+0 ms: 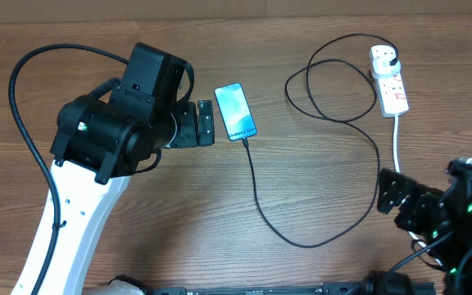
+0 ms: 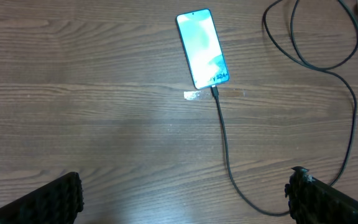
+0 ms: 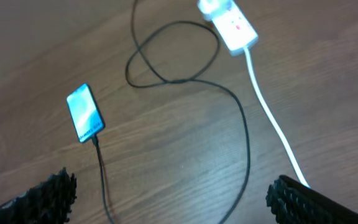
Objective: Plug charger to phone and switch on socket
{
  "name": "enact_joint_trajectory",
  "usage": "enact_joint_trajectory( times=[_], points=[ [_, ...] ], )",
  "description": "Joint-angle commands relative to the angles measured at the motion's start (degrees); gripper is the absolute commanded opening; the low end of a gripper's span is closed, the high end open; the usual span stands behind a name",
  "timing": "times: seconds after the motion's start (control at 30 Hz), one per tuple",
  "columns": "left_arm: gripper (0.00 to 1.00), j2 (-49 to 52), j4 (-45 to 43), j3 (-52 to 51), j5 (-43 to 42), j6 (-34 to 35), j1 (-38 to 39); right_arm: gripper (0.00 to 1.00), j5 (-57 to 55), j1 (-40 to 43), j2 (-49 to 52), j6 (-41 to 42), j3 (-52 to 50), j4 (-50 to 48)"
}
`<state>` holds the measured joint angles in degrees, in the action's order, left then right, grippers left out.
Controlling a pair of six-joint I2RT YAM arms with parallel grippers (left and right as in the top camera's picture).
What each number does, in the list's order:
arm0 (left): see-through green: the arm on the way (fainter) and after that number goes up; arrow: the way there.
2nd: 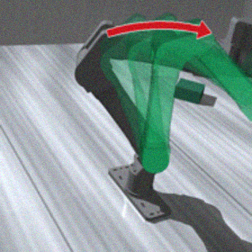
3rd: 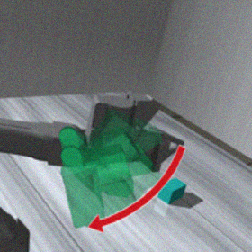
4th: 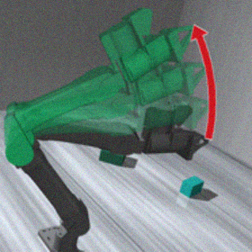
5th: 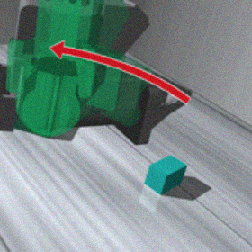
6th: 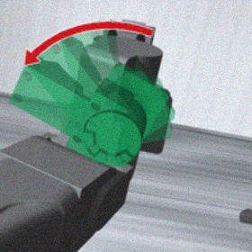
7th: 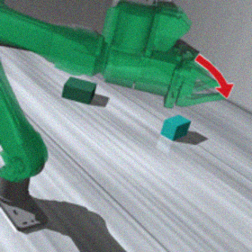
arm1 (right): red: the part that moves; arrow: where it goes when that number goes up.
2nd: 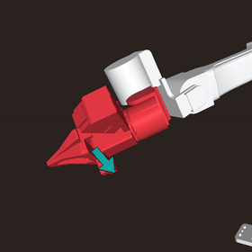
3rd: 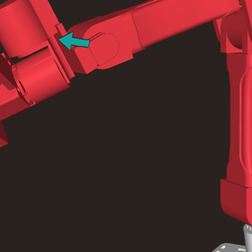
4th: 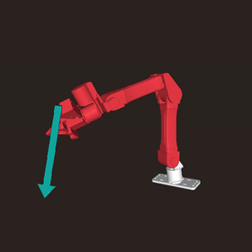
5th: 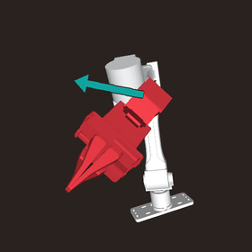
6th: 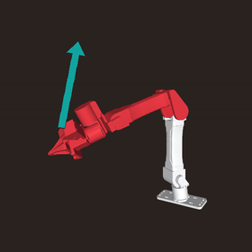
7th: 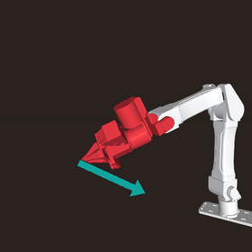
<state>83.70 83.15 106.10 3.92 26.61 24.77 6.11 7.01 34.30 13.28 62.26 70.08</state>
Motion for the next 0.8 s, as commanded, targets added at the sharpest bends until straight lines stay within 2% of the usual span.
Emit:
enact_joint_trajectory(
  times=[0.0, 0.2, 0.4, 0.77],
  points=[
    [0.99, 0.3, 0.0, -0.1, 1.0, 0.4, 0.3, 1.00, 1.4, -1.2, -6.8, -4.9, -6.3, -4.6],
    [0.99, 0.3, 0.0, -0.1, 1.0, 0.4, 0.3, 1.00, 1.8, -1.2, -17.6, -5.9, -18.2, -14.5],
    [1.00, 0.3, 0.0, -0.1, 1.0, 0.4, 0.3, 1.00, 4.8, -1.3, -26.2, -12.1, -27.9, -22.8],
    [1.00, 0.3, 0.0, -0.1, 1.0, 0.4, 0.3, 1.00, 10.5, -2.3, -34.2, -13.4, -42.9, -38.8]
  ],
)
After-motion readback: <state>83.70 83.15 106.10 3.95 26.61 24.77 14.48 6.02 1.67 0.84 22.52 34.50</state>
